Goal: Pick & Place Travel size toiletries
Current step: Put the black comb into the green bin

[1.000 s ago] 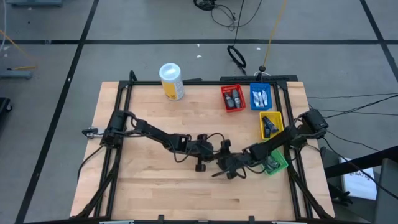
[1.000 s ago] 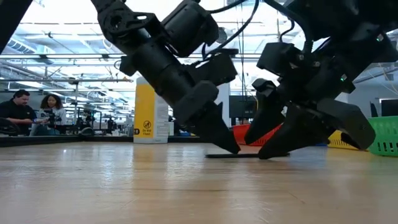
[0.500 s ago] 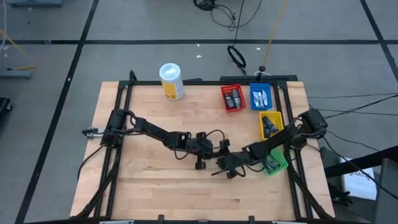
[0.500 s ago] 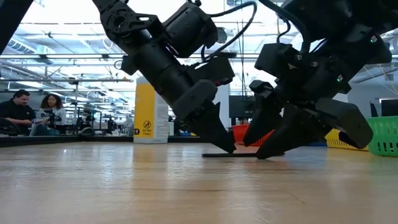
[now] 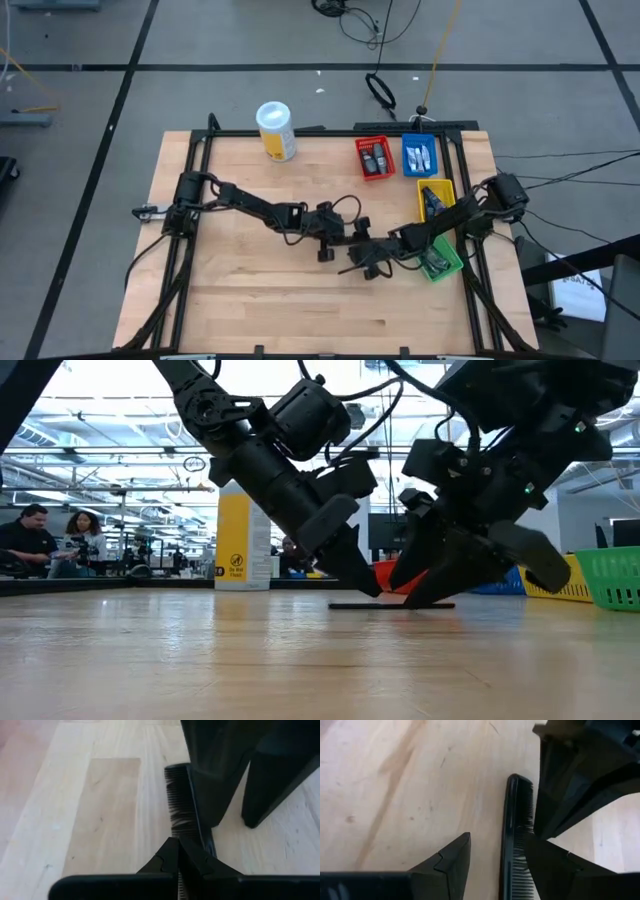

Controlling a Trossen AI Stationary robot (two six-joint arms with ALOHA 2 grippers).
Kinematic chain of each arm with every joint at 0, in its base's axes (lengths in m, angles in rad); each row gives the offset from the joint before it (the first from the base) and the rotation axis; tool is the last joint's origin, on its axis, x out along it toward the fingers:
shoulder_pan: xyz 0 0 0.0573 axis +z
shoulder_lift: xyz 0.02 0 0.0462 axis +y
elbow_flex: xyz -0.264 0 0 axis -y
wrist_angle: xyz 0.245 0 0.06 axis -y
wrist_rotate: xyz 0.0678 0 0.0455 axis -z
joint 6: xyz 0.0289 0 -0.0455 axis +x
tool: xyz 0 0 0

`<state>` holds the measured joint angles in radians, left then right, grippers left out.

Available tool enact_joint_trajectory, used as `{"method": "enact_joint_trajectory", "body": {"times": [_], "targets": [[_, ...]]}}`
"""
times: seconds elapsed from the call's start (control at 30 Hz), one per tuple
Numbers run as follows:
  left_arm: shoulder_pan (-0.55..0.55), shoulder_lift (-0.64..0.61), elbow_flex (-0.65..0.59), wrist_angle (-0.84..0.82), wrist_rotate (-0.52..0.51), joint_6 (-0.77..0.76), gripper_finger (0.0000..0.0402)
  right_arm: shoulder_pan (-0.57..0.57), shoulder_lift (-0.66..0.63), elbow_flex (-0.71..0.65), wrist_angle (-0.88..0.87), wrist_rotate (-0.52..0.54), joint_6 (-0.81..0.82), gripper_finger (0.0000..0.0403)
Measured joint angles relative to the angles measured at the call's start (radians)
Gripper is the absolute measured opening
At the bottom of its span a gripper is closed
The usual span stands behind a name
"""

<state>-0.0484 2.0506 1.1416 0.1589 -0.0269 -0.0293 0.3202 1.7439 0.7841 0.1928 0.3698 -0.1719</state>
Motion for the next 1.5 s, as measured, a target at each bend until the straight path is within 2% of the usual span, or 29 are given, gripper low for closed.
{"method": "enact_joint_trajectory", "body": {"times": [0.27, 0.47, 0.63, 0.83, 1.07, 1.5], "targets": [[0.035, 0.0, 0.001, 0.006, 0.003, -0.049, 0.0001, -0.017, -0.015, 0.0, -0.017, 0.0, 0.001, 0.0171], [0.063, 0.024, 0.003, 0.008, 0.076, -0.033, 0.0001, -0.051, -0.015, 0.0, -0.029, -0.005, 0.0, 0.0167], [0.07, 0.05, 0.004, 0.018, 0.134, -0.022, 0.0001, -0.067, 0.0, 0.001, -0.034, -0.004, -0.068, 0.0167], [0.07, 0.089, 0.008, 0.019, 0.151, -0.025, 0.0001, -0.074, 0.018, 0.004, -0.027, 0.0, -0.129, 0.0167], [0.07, 0.108, 0.008, 0.009, 0.158, -0.032, 0.0002, -0.063, 0.018, 0.002, -0.029, 0.112, -0.171, 0.0166], [0.07, 0.108, 0.006, 0.008, 0.169, -0.032, 0.0001, -0.035, 0.017, 0.001, -0.026, 0.225, -0.166, 0.0166]]}}
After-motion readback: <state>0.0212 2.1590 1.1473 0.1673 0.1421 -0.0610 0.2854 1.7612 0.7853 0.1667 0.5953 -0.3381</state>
